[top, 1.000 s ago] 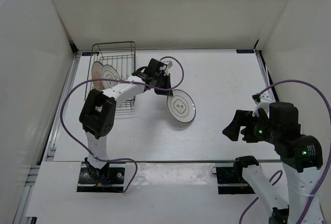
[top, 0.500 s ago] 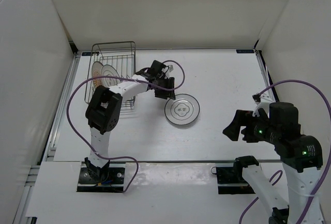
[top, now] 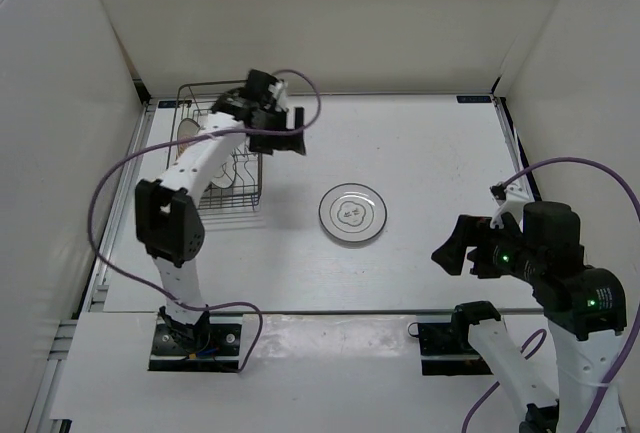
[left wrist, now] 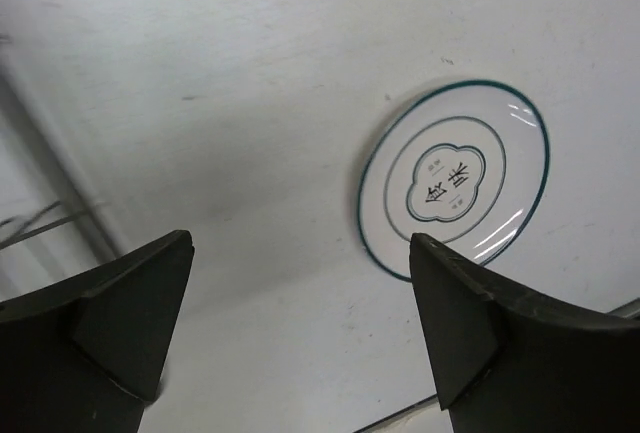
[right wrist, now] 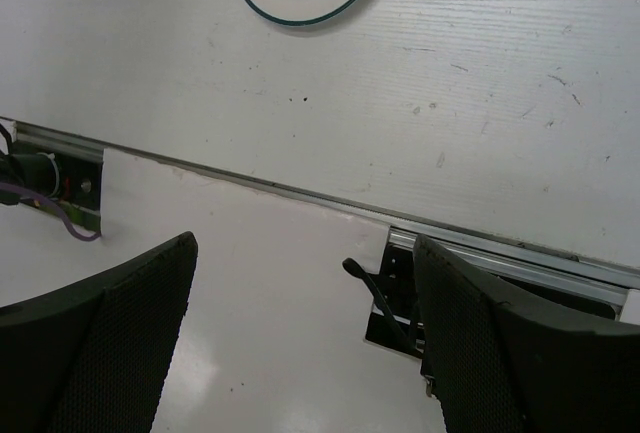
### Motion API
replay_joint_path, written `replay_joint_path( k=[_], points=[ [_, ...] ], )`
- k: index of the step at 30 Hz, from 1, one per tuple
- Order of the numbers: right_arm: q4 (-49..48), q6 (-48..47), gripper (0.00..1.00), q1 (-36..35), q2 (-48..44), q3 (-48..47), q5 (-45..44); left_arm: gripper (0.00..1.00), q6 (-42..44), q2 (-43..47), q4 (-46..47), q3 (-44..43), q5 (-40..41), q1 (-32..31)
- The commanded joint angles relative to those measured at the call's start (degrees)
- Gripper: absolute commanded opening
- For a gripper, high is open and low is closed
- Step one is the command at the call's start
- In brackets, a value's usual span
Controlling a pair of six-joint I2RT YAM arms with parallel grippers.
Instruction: Unload the plates from the dish rack
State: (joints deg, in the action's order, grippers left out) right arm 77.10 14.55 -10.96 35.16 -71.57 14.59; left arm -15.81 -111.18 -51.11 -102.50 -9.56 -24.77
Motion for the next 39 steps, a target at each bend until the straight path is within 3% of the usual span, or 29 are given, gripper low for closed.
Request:
replay_joint_path(
  k=[1,7,15,33,39],
  points=[
    [10.3,-0.3,0.90,-0.1,-0.8,-1.1,-0.4,1.00,2.3,12.1,-8.7,-4.9,3.0,6.1],
    [8.9,-0.6,0.90,-0.3,-0.8,0.4,0.4,1.00,6.6,24.1,-5.3,5.3,17.3,16.3],
    [8.9,-0.7,0.90,-0.3,0.3,0.0,0.4,1.00,9.9,27.1,0.2,12.8,27.7,18.5],
    [8.5,-0.7,0.90,-0.5,0.6,1.3,-0.4,0.90,9.1,15.9,-0.5,8.5,24.2,19.5],
    [8.5,-0.7,0.90,-0.6,0.4,1.4,-0.8,0.78,8.2,12.5,-2.0,6.4,24.0,20.7]
  ],
)
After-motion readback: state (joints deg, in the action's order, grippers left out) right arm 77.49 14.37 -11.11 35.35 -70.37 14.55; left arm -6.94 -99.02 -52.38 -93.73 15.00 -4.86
